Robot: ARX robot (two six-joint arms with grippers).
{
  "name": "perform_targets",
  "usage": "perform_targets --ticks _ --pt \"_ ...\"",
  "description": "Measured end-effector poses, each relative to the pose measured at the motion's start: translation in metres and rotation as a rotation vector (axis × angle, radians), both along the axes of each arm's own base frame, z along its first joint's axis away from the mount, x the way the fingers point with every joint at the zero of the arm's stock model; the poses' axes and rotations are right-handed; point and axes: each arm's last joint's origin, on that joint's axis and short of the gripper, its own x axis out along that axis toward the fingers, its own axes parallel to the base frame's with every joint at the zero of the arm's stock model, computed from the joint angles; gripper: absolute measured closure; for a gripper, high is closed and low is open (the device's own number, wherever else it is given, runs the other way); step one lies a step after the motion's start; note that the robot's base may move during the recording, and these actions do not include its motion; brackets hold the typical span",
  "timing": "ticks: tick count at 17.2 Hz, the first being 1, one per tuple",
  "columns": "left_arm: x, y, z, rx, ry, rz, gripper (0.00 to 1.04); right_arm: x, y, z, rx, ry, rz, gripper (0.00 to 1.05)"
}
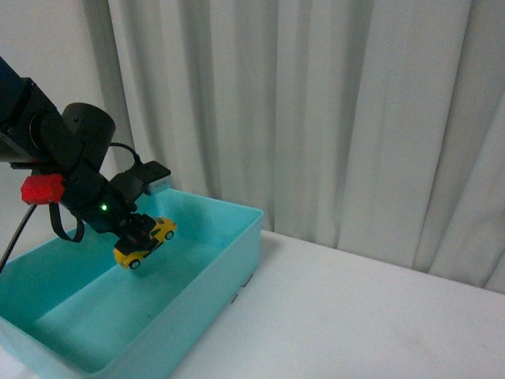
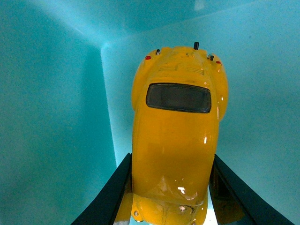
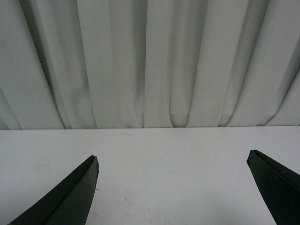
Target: Wind up and store yellow beetle toy
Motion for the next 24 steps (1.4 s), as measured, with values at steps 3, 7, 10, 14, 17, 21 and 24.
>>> perform_targets --ticks 3,7,10,14,17,21,24 --pt "-0.003 0.002 -0.024 -0.029 0.085 0.018 0.65 0.000 0.000 0.000 0.000 0.000 0.000 0.07" --pt "-0.005 -0.002 -0.018 -0.148 0.097 -0.006 0.31 0.000 0.000 0.000 0.000 0.000 0.000 0.07" --pt "-0.004 0.000 0.007 -0.167 0.033 -0.004 0.08 0.000 0.000 0.000 0.000 0.000 0.000 0.07" --pt "-0.016 0.008 0.069 -0.187 -0.130 -0.002 0.07 0.000 0.000 0.000 0.000 0.000 0.000 0.07" --pt "-0.028 0.010 0.096 -0.195 -0.210 0.003 0.07 0.000 0.000 0.000 0.000 0.000 0.000 0.07" --pt "-0.069 -0.007 0.138 -0.189 -0.710 -0.033 0.25 0.000 0.000 0.000 0.000 -0.001 0.001 0.07" --pt "-0.133 -0.081 0.144 -0.252 -1.030 -0.087 0.63 0.000 0.000 0.000 0.000 0.000 0.000 0.07"
